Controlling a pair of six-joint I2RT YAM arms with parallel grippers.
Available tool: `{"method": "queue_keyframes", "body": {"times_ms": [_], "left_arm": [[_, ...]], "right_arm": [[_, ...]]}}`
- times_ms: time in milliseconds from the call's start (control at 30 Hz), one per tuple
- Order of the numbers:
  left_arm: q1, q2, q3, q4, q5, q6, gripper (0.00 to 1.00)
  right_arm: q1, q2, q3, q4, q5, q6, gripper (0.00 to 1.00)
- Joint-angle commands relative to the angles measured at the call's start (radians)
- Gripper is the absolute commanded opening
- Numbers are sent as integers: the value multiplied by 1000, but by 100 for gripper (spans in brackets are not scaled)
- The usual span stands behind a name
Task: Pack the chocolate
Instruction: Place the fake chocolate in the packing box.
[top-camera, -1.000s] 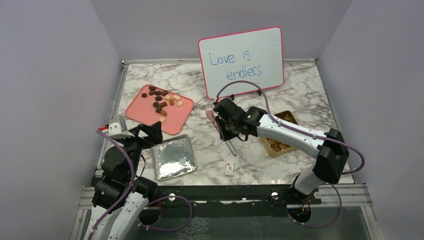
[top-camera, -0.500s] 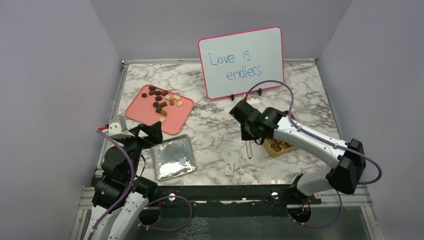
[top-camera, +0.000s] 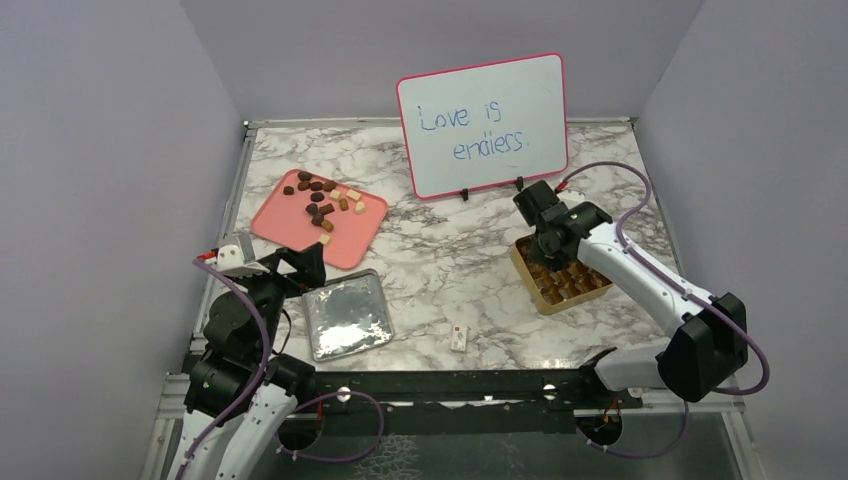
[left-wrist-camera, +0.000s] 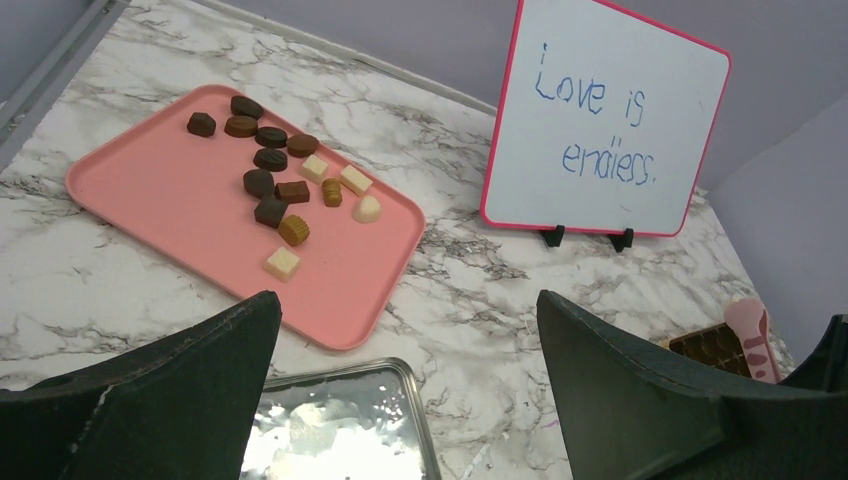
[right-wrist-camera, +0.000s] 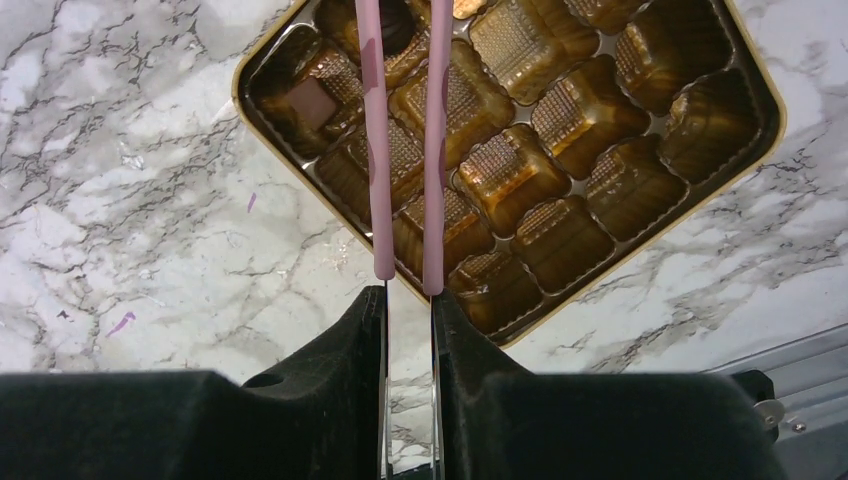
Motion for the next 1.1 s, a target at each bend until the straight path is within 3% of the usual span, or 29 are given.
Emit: {"method": "queue_keyframes", "body": {"times_ms": [0, 300, 1067], "left_arm": [[5, 11, 5, 19, 10, -2, 99], [5, 13, 5, 19, 8, 0, 99], [5, 6, 6, 18, 5, -2, 99]], "right_arm": [[-32, -23, -17, 51, 19, 5, 12], [-95, 22, -48, 87, 11, 23, 17], [-116, 14, -58, 71, -49, 76, 38]]}}
